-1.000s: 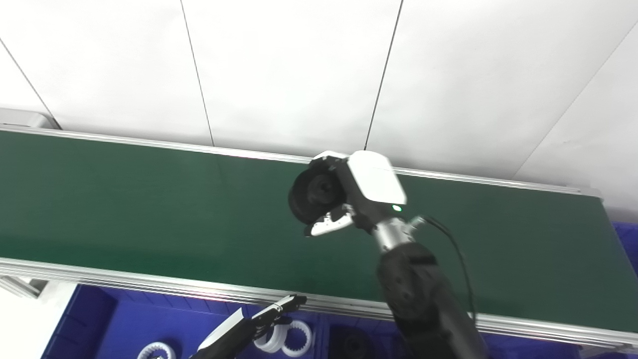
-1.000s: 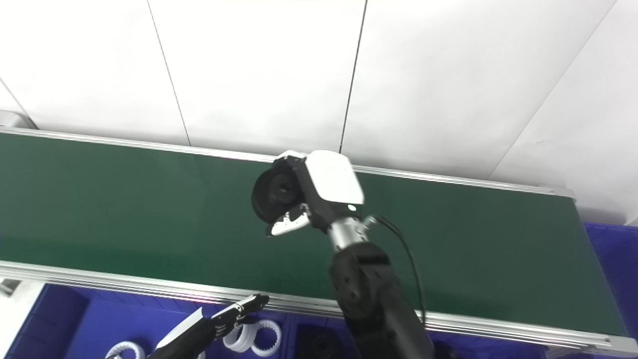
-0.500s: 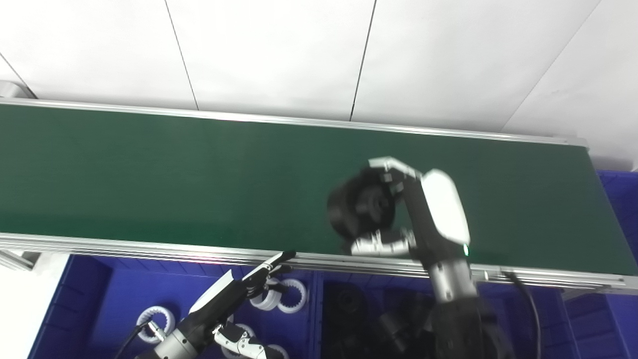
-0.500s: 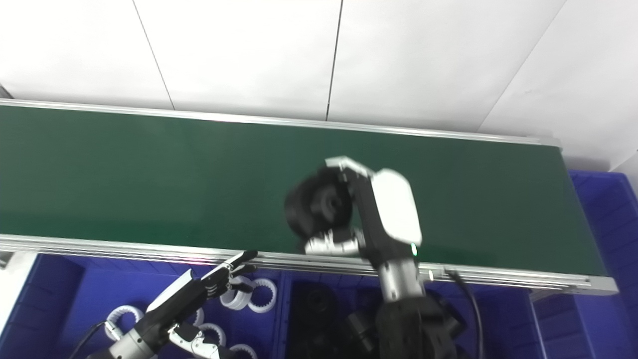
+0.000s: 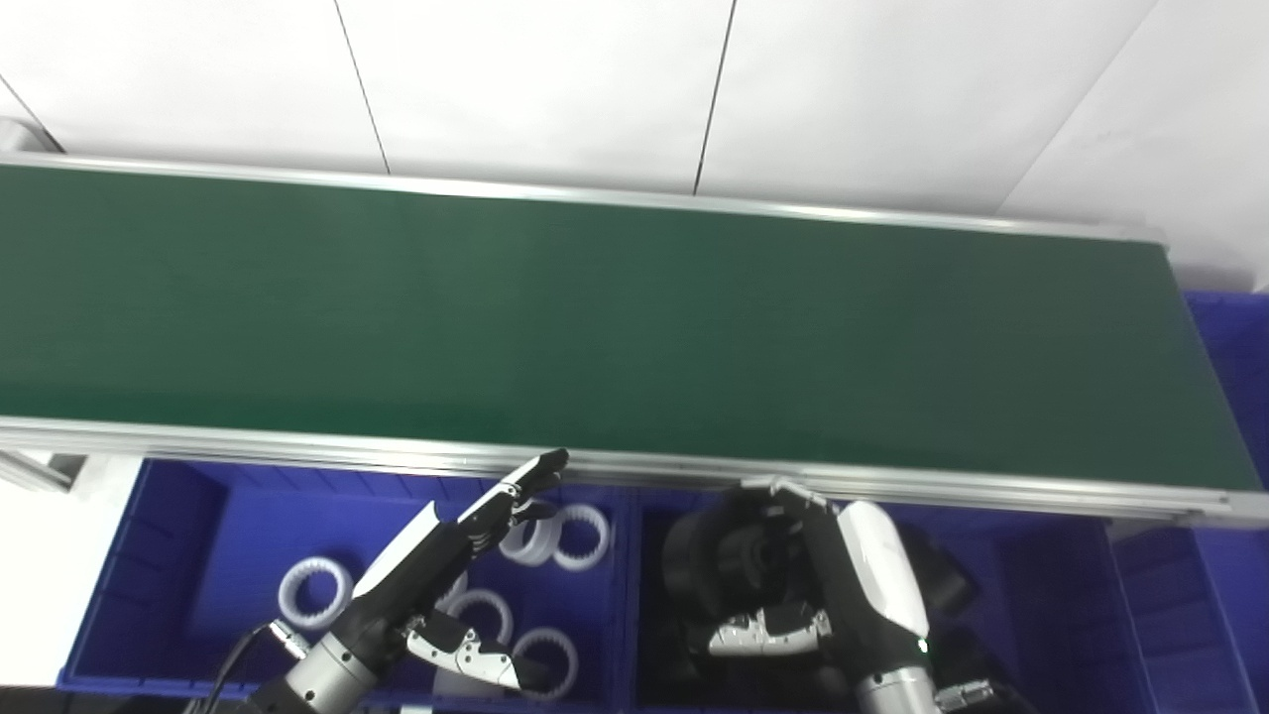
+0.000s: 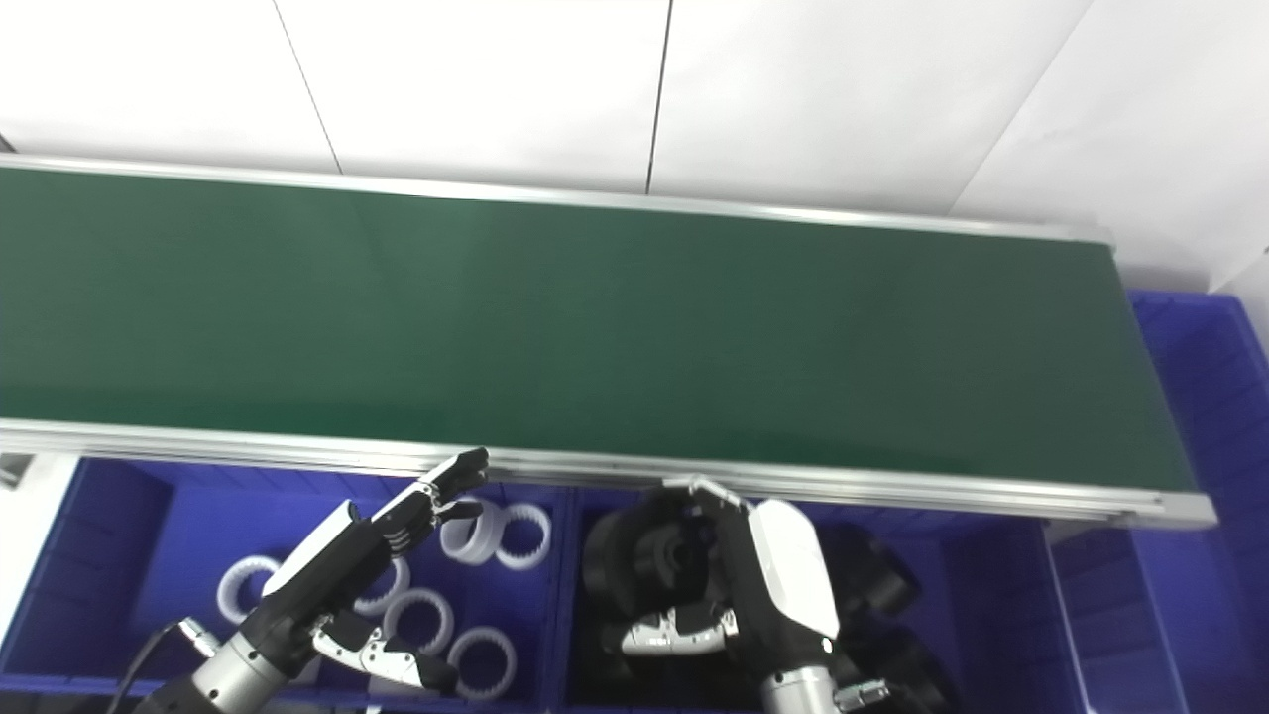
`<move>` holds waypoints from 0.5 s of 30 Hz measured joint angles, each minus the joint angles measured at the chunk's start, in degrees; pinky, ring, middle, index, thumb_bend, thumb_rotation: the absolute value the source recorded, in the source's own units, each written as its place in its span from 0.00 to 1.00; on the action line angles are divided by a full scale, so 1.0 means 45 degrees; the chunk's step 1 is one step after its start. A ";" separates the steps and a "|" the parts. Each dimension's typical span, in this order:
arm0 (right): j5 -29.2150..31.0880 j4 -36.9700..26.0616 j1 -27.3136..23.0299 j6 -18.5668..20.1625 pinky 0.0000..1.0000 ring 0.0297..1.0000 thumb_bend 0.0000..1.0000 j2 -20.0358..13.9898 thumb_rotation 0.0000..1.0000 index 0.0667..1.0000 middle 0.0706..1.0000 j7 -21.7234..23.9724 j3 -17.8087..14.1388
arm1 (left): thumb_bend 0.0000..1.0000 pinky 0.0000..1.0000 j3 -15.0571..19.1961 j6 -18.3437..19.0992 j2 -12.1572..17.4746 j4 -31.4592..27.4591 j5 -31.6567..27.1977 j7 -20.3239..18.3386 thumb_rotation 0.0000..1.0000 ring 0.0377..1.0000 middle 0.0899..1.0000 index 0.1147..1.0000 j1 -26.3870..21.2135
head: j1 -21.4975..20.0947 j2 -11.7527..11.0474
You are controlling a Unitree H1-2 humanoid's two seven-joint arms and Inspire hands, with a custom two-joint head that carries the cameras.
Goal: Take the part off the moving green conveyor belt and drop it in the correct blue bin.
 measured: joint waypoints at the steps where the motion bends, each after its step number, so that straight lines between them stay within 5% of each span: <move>1: -0.0013 0.0178 0.0017 0.0012 0.45 0.45 0.52 -0.0019 0.00 0.43 0.47 0.0017 -0.0047 | 0.98 0.83 -0.0003 0.0145 -0.0003 -0.0089 -0.0089 -0.0004 0.23 0.94 0.98 0.97 0.0051 | -0.0019 0.0116; 6: -0.0295 0.0705 -0.0361 0.0214 0.42 0.40 0.51 -0.0076 0.00 0.49 0.45 0.0448 -0.0142 | 0.98 0.85 0.0090 0.0512 -0.0023 -0.0600 -0.0212 0.0001 0.24 0.94 0.97 0.98 0.0094 | -0.0078 0.0273; 8: -0.0286 0.0802 -0.0398 0.0348 0.48 0.41 0.52 -0.0032 0.00 0.48 0.47 0.0625 -0.0308 | 0.99 0.86 0.0114 0.0538 -0.0039 -0.0695 -0.0177 0.0013 0.25 0.95 0.97 0.98 0.0148 | -0.0039 0.0254; 12: -0.0201 0.0912 -0.0330 0.0379 0.65 0.77 0.74 -0.0023 0.09 0.77 0.78 0.0783 -0.0502 | 1.00 0.84 0.0125 0.0590 -0.0062 -0.0672 -0.0175 0.0020 0.25 0.94 0.97 0.97 0.0237 | -0.0039 0.0234; 15: 0.0114 0.0915 -0.0238 0.0361 0.72 0.84 0.80 0.0078 0.13 0.82 0.84 0.0673 -0.0667 | 1.00 0.82 0.0180 0.0654 -0.0083 -0.0651 -0.0107 0.0023 0.26 0.94 0.97 0.98 0.0213 | -0.0136 0.0176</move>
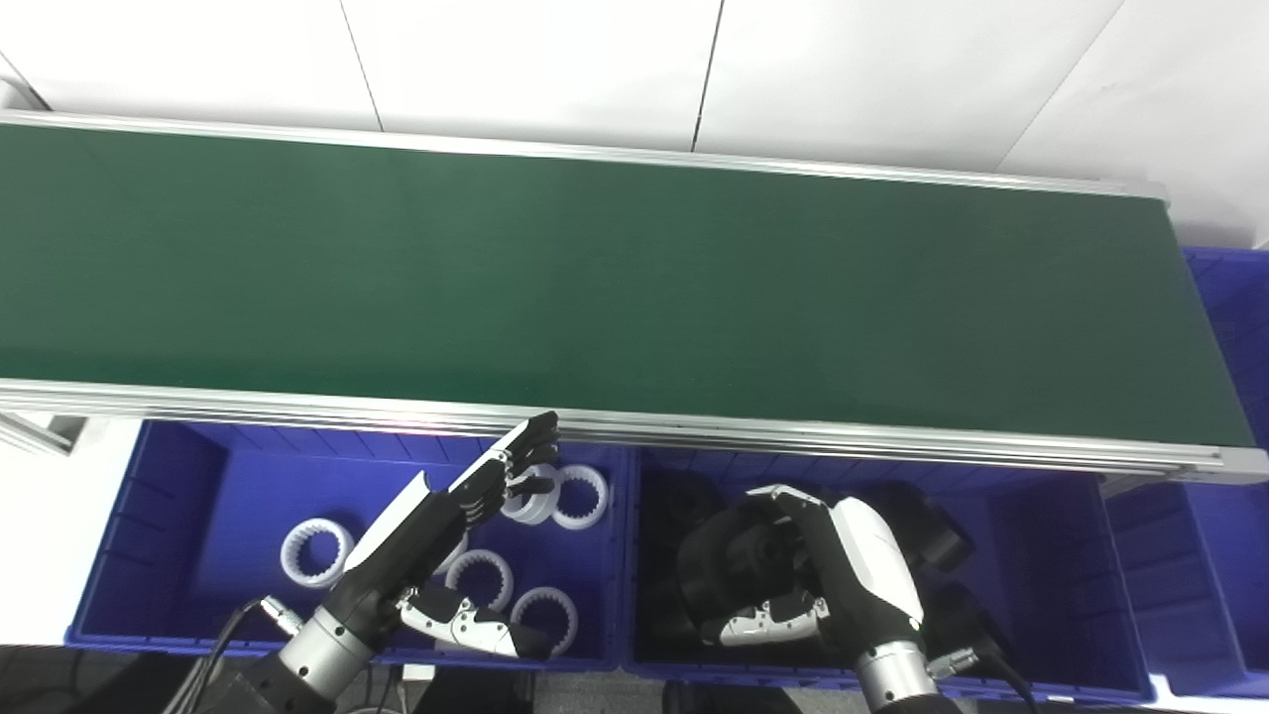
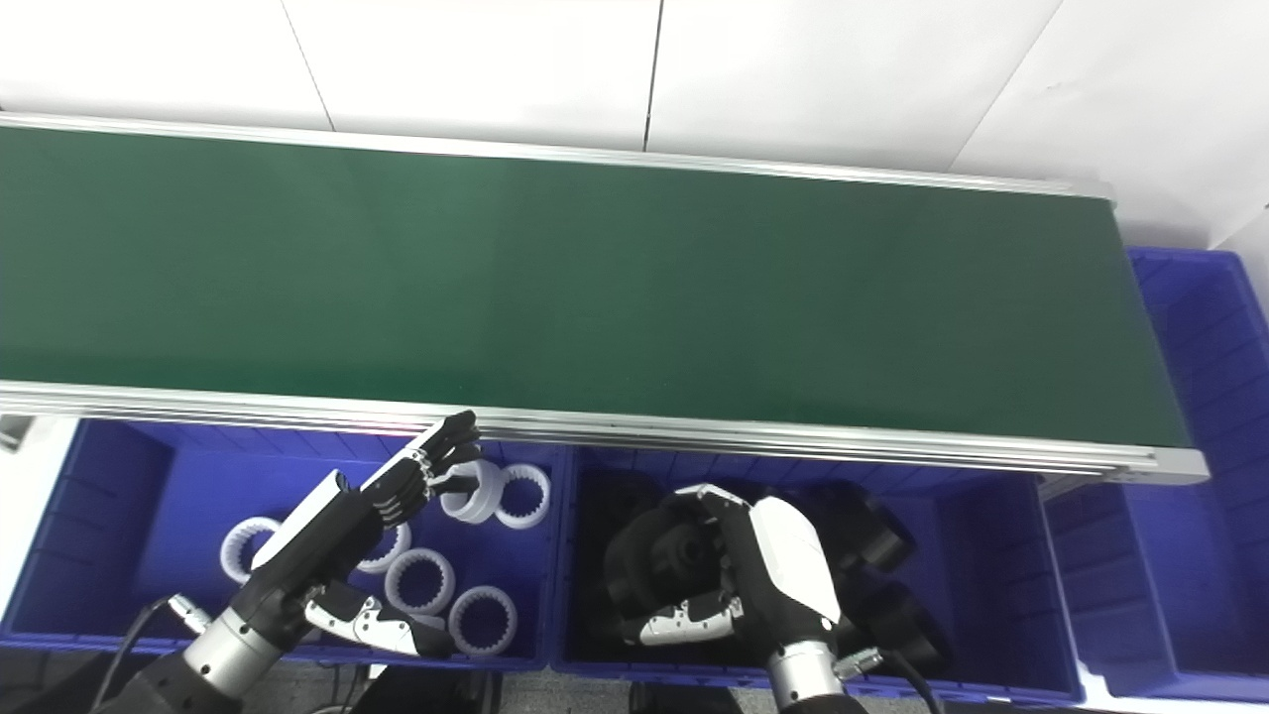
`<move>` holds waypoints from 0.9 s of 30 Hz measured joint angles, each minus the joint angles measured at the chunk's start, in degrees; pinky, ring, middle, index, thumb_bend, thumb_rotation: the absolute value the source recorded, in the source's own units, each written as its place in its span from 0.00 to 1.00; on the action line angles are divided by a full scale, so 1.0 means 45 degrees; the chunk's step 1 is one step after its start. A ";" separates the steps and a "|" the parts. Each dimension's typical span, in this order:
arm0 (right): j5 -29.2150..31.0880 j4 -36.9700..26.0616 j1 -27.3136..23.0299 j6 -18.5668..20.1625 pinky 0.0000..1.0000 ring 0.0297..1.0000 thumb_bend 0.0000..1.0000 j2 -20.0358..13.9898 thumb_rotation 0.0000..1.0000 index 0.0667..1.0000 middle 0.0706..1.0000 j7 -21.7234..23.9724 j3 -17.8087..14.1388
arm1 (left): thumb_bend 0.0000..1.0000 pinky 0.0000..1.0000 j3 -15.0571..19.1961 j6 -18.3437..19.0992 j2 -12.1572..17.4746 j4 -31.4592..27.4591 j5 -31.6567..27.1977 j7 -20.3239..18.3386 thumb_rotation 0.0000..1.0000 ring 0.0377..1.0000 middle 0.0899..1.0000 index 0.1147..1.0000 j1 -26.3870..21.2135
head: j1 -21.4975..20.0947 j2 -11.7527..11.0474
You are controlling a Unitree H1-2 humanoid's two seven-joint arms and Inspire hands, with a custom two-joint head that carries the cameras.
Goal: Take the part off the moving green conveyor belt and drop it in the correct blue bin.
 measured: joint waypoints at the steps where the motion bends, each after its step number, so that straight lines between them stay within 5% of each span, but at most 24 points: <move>1: 0.0083 0.0004 0.0048 -0.0032 0.74 0.85 0.82 0.0075 0.16 0.85 0.86 -0.0208 -0.0042 | 1.00 0.82 0.0020 -0.0005 -0.0005 0.0040 0.0043 0.0003 0.27 0.93 0.98 0.98 -0.0026 | -0.0001 0.0000; 8: 0.0537 0.0279 0.0202 -0.1044 0.86 0.94 0.90 0.0425 0.28 0.93 0.95 -0.1509 -0.0041 | 1.00 0.82 0.0050 -0.0199 -0.0021 0.0642 0.0386 0.0009 0.27 0.93 0.98 0.99 -0.0291 | 0.0058 -0.0078; 10: 0.0547 0.0245 0.0282 -0.1124 0.89 0.95 0.94 0.0486 0.56 0.96 0.96 -0.1648 0.0006 | 0.99 0.85 0.0054 -0.0290 -0.0021 0.0743 0.0450 0.0010 0.27 0.95 0.98 0.99 -0.0378 | 0.0058 -0.0117; 13: 0.0806 -0.0096 0.0569 -0.1129 0.86 0.95 0.96 0.0603 0.67 0.97 0.97 -0.1709 0.0058 | 0.99 0.86 0.0051 -0.0293 -0.0019 0.0771 0.0451 0.0009 0.27 0.95 0.98 0.98 -0.0449 | 0.0039 -0.0156; 19: 0.2264 -0.0408 0.1013 -0.2225 0.73 0.93 0.96 0.0533 0.61 0.97 0.97 -0.1714 0.0394 | 0.98 0.90 0.0042 -0.0296 0.0005 0.1252 0.0111 -0.0101 0.25 0.99 1.00 0.99 -0.0763 | -0.0059 -0.0352; 27: 0.4003 0.0608 0.0534 -0.4150 0.80 0.89 0.94 0.0157 0.54 0.93 0.92 -0.1452 0.0606 | 0.99 0.89 0.0039 -0.0305 0.0015 0.1490 -0.0265 -0.0244 0.24 0.98 1.00 0.99 -0.0934 | -0.0059 -0.0391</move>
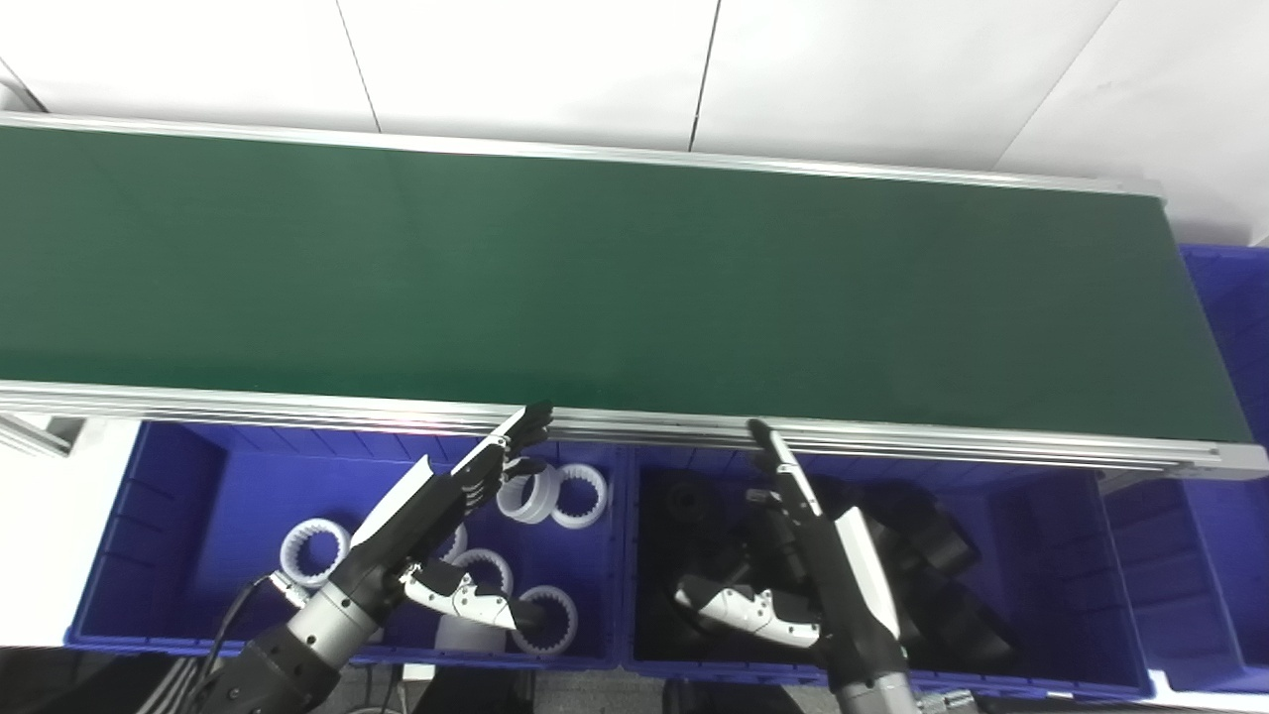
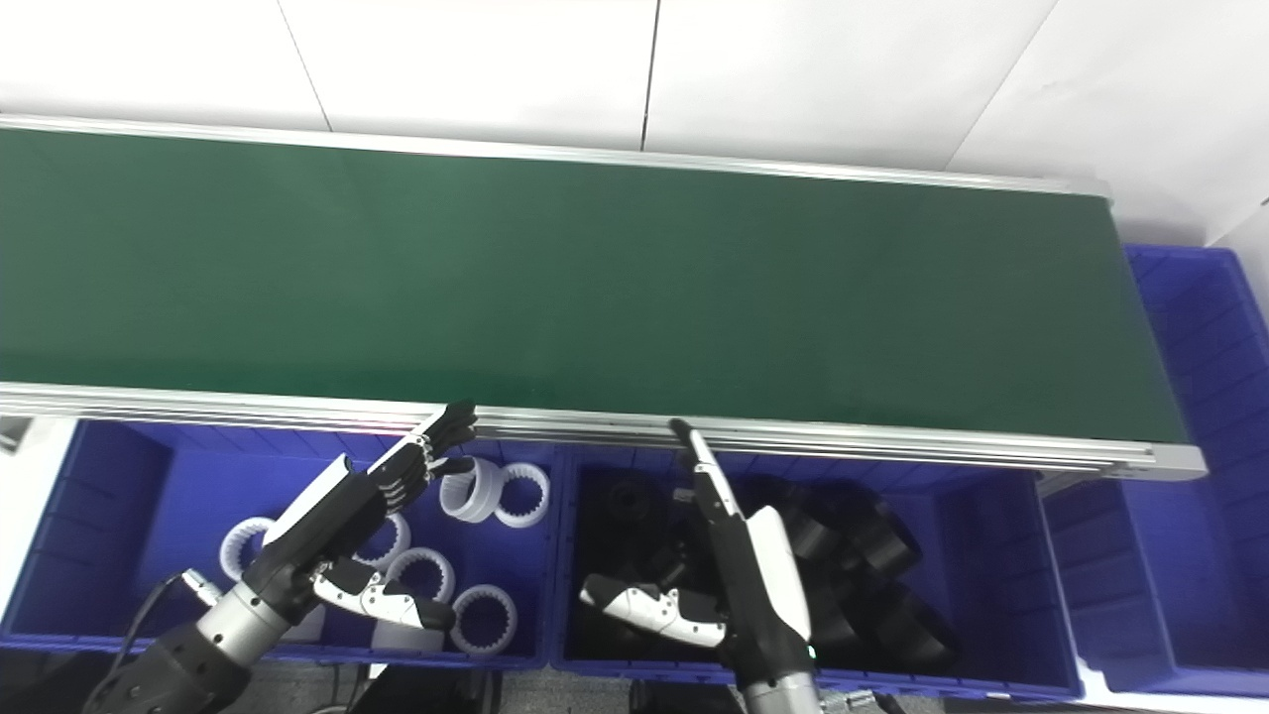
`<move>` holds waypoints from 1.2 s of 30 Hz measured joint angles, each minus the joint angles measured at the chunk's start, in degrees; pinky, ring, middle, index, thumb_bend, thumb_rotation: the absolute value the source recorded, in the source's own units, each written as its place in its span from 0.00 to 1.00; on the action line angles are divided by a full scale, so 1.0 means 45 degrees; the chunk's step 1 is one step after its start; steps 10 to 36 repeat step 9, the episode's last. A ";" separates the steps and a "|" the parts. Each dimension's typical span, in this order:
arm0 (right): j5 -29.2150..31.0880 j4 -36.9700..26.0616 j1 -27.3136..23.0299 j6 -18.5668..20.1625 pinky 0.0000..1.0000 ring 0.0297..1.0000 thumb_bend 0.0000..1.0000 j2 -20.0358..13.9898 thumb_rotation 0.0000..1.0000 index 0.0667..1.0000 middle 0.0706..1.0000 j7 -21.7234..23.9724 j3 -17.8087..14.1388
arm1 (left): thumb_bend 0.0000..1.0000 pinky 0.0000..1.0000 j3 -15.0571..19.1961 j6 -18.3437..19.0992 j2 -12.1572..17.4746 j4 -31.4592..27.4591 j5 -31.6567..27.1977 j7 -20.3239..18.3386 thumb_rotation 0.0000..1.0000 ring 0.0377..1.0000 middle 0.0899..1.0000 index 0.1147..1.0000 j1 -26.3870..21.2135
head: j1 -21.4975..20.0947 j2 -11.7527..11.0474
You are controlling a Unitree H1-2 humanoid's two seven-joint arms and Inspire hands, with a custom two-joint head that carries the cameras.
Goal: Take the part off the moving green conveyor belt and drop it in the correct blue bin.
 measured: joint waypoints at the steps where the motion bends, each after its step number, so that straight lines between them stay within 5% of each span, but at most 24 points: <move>1: 0.0134 0.0119 -0.0056 -0.0134 0.80 0.89 0.93 -0.0011 0.54 0.92 0.92 0.0017 0.0006 | 0.99 0.88 0.0000 0.0001 0.0000 0.0017 -0.0103 -0.0026 0.24 0.98 1.00 0.98 0.0000 | 0.0000 -0.0174; 36: 0.0630 0.0754 -0.0271 -0.0577 0.81 0.88 0.94 -0.0027 0.52 0.91 0.90 0.0228 -0.0091 | 0.99 0.84 0.0024 0.0034 -0.0011 0.0152 -0.0364 -0.0036 0.26 0.96 1.00 0.98 0.0045 | -0.0039 -0.0215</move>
